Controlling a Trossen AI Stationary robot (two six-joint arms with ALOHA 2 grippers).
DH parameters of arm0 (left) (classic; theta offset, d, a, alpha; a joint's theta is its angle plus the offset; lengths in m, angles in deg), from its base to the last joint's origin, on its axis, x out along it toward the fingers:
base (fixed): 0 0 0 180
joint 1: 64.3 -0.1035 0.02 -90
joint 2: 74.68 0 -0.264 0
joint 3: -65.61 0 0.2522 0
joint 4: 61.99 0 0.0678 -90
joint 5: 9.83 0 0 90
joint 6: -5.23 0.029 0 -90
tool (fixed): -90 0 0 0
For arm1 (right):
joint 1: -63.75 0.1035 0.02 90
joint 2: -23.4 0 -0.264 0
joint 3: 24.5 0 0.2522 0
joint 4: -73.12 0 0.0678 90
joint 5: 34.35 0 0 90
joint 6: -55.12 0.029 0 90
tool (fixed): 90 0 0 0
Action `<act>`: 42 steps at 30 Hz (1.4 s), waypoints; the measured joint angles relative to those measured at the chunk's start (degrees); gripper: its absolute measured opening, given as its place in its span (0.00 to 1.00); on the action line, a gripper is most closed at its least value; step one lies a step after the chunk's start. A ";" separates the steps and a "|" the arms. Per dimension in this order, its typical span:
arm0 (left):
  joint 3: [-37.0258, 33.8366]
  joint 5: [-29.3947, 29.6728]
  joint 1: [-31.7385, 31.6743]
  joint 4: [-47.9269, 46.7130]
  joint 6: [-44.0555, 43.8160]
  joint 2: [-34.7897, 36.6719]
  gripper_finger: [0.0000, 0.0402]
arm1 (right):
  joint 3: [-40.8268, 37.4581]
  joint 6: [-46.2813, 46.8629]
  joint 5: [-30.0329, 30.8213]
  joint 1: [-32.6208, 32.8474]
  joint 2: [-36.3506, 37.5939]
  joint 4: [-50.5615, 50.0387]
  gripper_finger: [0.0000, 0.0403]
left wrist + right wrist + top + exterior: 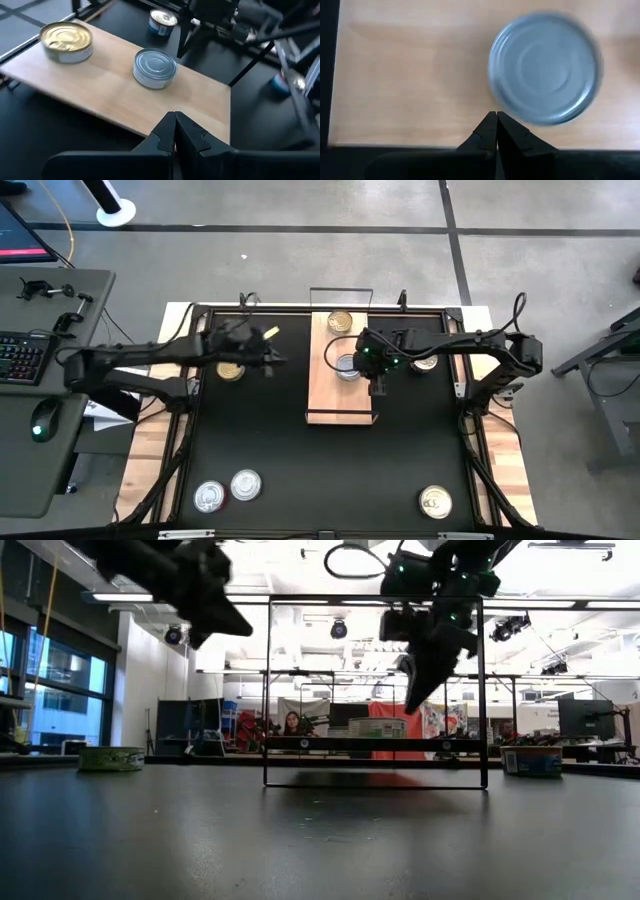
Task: Stack canned seafood by type on shelf
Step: Put the white-green tuna can on the shelf
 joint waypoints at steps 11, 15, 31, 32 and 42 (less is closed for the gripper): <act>-7.66 13.72 12.32 0.20 -13.02 13.24 0.00 | 2.94 -1.89 0.23 -2.63 -2.78 2.18 0.00; -7.61 17.00 15.58 0.87 -13.76 14.20 0.00 | 4.35 -1.50 0.35 -2.47 -6.08 2.94 0.00; -4.75 20.16 18.02 2.17 -12.29 23.39 0.00 | 9.74 0.12 -1.84 2.19 -11.50 2.55 0.00; -4.75 20.60 18.02 2.12 -11.99 24.24 0.00 | 9.76 0.79 -1.85 2.74 -11.50 2.24 0.00; -4.75 23.30 18.00 -0.47 -10.22 27.81 0.00 | 9.76 4.04 -3.14 6.78 -11.54 3.87 0.00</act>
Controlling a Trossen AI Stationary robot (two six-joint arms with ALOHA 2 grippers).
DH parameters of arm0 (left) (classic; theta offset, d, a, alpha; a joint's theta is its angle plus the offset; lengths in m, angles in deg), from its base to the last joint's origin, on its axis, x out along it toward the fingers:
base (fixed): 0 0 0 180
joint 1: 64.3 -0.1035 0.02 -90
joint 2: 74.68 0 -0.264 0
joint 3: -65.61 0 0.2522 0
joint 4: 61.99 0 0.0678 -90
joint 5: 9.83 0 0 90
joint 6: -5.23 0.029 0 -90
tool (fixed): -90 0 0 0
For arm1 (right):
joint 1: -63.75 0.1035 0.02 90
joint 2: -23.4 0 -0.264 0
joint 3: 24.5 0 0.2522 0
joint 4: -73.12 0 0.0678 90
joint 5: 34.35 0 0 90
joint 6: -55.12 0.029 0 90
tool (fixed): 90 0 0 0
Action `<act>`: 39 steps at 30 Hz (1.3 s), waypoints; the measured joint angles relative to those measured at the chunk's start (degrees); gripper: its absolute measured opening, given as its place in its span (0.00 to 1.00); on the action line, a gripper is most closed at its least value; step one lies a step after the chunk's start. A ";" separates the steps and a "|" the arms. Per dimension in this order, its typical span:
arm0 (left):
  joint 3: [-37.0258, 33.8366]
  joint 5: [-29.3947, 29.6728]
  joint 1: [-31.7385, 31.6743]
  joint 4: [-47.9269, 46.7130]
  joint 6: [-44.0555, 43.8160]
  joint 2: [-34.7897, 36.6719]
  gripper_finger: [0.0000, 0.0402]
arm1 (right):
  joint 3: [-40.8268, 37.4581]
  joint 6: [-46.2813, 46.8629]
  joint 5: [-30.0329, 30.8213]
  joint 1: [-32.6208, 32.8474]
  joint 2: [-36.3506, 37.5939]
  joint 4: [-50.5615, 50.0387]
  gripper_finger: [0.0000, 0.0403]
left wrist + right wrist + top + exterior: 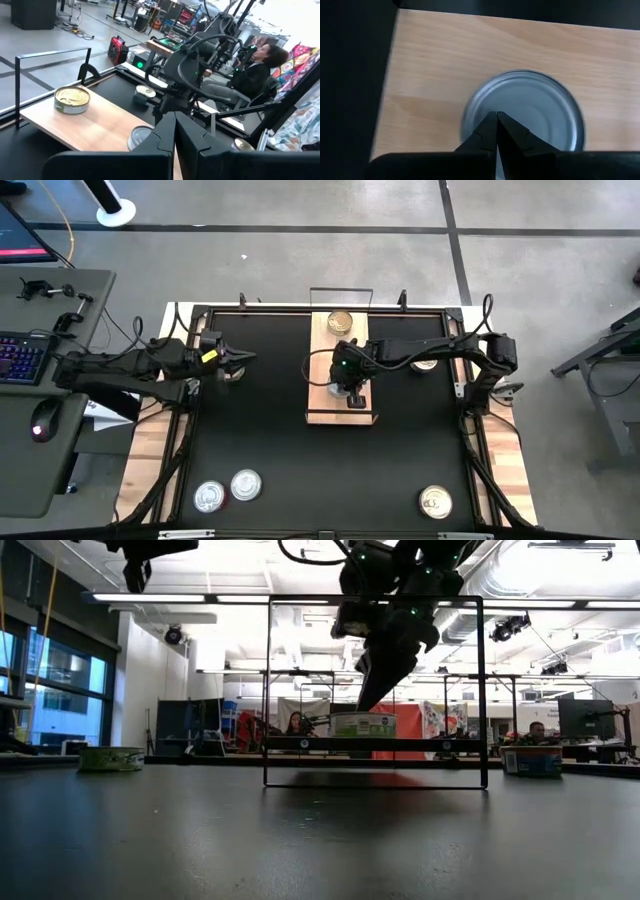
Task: Stack canned seafood by type on shelf
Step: Put the white-green tuna can on the shelf
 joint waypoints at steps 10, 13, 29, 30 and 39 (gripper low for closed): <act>0.00 -0.02 0.00 0.04 0.02 0.00 0.00 | 0.00 0.77 -1.29 0.43 0.44 0.72 0.00; 0.00 0.00 0.00 0.05 0.04 0.00 0.00 | 1.13 1.37 -0.40 -1.12 1.33 1.16 0.00; 0.00 1.96 -0.02 0.14 -1.01 -1.93 0.00 | 4.78 11.15 -7.07 -12.68 -2.74 -2.06 0.00; 0.00 2.04 -0.02 0.19 -1.17 -2.16 0.00 | 4.76 11.94 -7.71 -12.71 -3.48 -2.12 0.00; 0.00 2.06 -0.02 0.14 -2.54 -4.15 0.00 | 4.76 13.87 -6.66 -11.74 -6.16 -1.84 0.00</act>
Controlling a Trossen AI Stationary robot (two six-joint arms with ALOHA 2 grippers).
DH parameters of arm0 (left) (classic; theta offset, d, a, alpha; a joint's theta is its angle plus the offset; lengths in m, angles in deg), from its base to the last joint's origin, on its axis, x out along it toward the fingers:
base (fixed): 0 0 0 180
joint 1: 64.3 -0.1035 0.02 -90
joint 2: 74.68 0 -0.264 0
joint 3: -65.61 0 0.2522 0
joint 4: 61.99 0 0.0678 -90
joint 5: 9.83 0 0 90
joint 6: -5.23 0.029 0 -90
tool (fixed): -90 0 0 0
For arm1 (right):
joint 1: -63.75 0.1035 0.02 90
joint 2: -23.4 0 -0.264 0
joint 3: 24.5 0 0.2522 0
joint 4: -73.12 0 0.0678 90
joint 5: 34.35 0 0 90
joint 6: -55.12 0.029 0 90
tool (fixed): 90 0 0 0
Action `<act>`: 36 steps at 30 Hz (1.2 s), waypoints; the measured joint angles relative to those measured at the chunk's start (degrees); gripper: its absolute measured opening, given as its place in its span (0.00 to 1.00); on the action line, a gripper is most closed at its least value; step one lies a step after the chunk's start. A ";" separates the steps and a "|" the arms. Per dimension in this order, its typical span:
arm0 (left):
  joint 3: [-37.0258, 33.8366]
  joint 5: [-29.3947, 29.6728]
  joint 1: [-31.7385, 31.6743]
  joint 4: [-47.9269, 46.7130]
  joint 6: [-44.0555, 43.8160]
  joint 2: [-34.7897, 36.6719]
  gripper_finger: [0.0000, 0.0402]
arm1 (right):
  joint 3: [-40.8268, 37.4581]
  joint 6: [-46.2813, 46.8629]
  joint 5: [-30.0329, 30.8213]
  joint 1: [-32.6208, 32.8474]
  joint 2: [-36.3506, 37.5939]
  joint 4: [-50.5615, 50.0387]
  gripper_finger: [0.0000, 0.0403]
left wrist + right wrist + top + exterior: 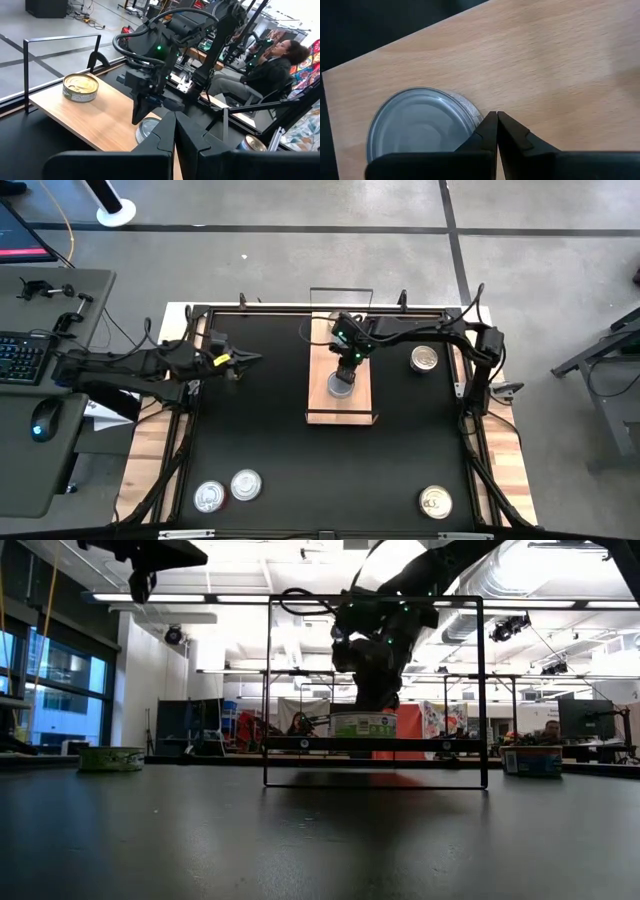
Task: Stack canned seafood by type on shelf
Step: Put the white-green tuna can on the shelf, then stack the white-green tuna can on top of the other white-green tuna can on the shelf
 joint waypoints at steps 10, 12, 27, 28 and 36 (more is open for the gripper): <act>0.00 -2.28 0.00 0.01 -0.12 -2.51 0.00 | 0.00 0.03 -2.27 3.51 0.00 -0.64 0.00; 0.00 -3.23 0.00 -0.02 -0.13 -3.25 0.00 | 0.00 0.15 -2.29 4.45 0.00 -0.66 0.00; 0.00 -7.08 5.34 -0.05 -1.59 -9.28 0.00 | 0.74 -2.44 -1.51 5.81 0.17 -5.88 0.00; 0.00 -8.01 6.04 -0.05 -1.59 -9.21 0.00 | 1.40 -3.02 -0.73 5.45 0.36 -6.74 0.00; 0.00 -9.74 20.75 -12.27 -11.13 -8.72 0.00 | 4.52 -5.62 2.04 -0.06 6.16 -9.16 0.00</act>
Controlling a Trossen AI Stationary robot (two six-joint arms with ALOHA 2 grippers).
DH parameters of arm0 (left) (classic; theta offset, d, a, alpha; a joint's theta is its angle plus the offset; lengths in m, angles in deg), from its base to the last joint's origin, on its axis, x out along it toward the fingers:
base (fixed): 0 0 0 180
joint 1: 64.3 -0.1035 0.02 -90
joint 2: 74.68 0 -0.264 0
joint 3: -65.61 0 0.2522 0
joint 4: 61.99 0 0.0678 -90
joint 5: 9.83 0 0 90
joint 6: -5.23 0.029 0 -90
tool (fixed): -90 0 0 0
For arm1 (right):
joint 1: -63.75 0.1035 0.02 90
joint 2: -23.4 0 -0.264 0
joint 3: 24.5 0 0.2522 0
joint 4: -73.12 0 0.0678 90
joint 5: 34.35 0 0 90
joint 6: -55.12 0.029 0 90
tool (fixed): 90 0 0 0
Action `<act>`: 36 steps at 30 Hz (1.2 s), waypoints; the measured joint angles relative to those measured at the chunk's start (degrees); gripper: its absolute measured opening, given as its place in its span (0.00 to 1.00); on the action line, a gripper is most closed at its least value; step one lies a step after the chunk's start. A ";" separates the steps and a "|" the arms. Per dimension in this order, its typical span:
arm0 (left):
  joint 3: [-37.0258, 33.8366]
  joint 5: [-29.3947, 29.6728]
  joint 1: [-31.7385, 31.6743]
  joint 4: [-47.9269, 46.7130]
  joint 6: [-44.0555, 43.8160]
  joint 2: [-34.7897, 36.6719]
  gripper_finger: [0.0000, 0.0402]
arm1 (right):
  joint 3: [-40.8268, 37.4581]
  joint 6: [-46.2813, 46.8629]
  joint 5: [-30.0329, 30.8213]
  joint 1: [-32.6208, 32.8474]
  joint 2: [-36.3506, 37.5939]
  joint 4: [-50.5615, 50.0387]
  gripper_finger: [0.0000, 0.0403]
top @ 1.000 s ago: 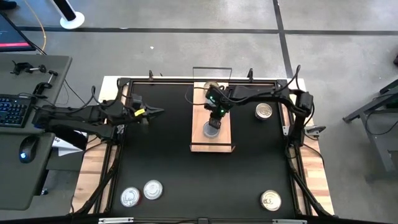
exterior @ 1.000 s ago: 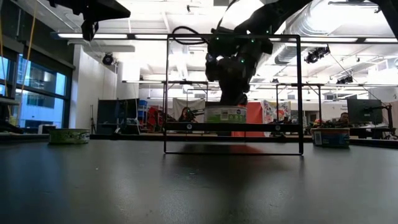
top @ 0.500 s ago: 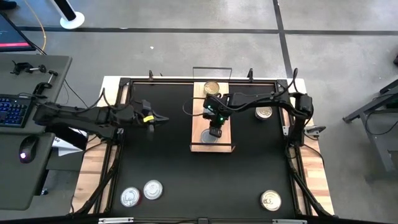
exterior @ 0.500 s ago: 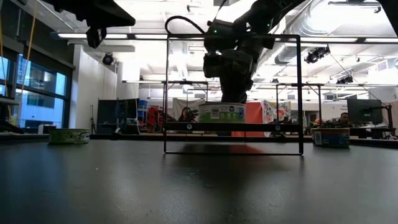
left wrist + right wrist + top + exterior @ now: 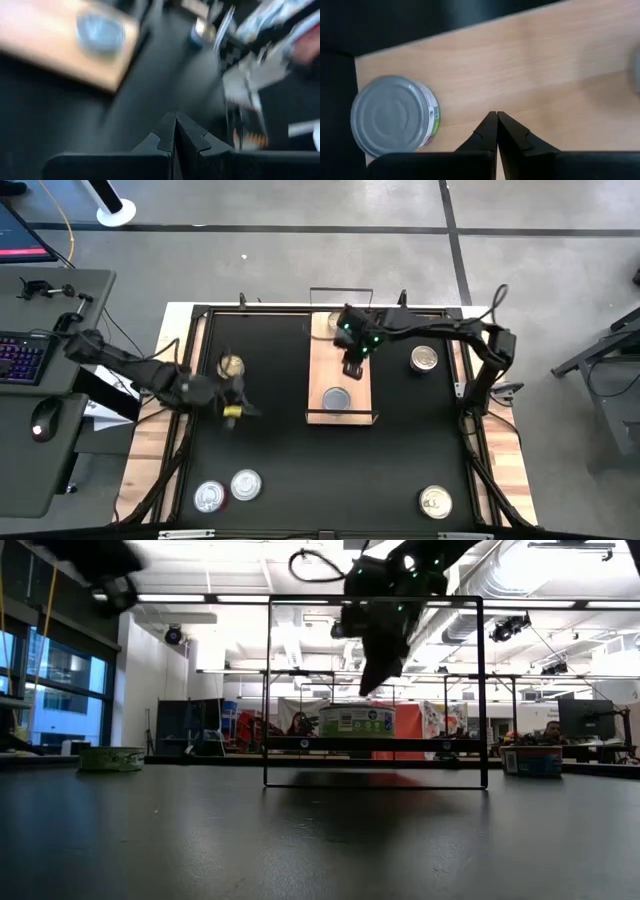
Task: Stack canned seafood by type on shelf
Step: Stack the white-green tuna can on top of the other white-green tuna can on the shelf
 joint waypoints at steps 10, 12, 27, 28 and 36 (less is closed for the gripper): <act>0.21 5.21 26.93 -5.56 -21.49 -12.73 0.00 | -0.68 -0.88 -2.94 -0.98 8.14 -9.09 0.00; 1.20 5.19 30.22 -5.82 -24.92 -16.49 0.00 | -2.39 -0.61 -3.59 0.27 10.97 -10.10 0.00; 14.13 -1.22 30.46 -13.93 -18.31 -38.79 0.00 | -23.63 21.06 2.70 23.53 34.69 19.64 0.00; 14.63 -1.91 30.20 -13.82 -18.30 -39.54 0.00 | -24.17 22.62 4.71 26.35 34.71 22.88 0.00; 14.32 0.66 30.22 -12.05 -8.80 -41.81 0.00 | -24.63 41.85 26.89 47.88 27.89 28.89 0.00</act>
